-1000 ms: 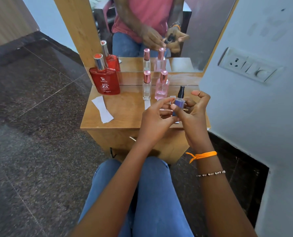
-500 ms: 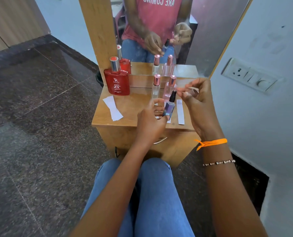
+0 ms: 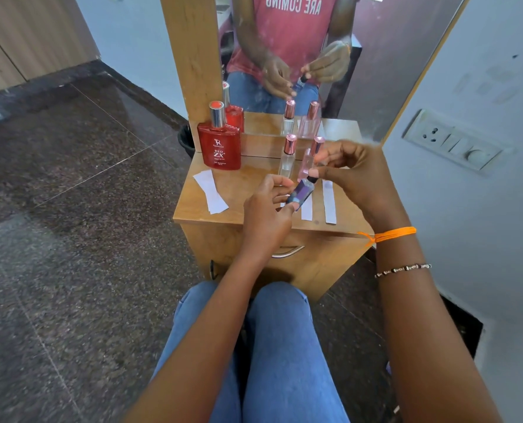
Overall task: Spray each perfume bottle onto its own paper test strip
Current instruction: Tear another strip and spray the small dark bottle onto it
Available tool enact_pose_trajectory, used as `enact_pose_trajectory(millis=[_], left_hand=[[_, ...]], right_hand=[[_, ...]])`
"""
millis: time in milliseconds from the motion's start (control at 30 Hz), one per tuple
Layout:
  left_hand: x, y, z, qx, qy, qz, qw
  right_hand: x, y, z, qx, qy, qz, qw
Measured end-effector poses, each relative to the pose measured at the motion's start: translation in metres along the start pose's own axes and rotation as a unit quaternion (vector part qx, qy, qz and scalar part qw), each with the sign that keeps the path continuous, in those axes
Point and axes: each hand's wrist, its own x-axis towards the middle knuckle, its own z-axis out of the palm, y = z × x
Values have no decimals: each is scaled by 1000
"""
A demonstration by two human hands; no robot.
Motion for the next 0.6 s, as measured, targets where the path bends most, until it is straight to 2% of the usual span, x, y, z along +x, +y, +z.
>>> enact_pose_trajectory(millis=[200, 367, 600], left_hand=[[-1, -4, -2, -57, -5, -43, 997], [-6, -5, -1, -154, -63, -105, 980], [-7, -3, -2, -113, -56, -80, 989]], right_hand=[[0, -7, -13, -16, -84, 2, 996], [0, -11, -19, -13, -111, -4, 994], [3, -12, -20, -74, -129, -20, 989]])
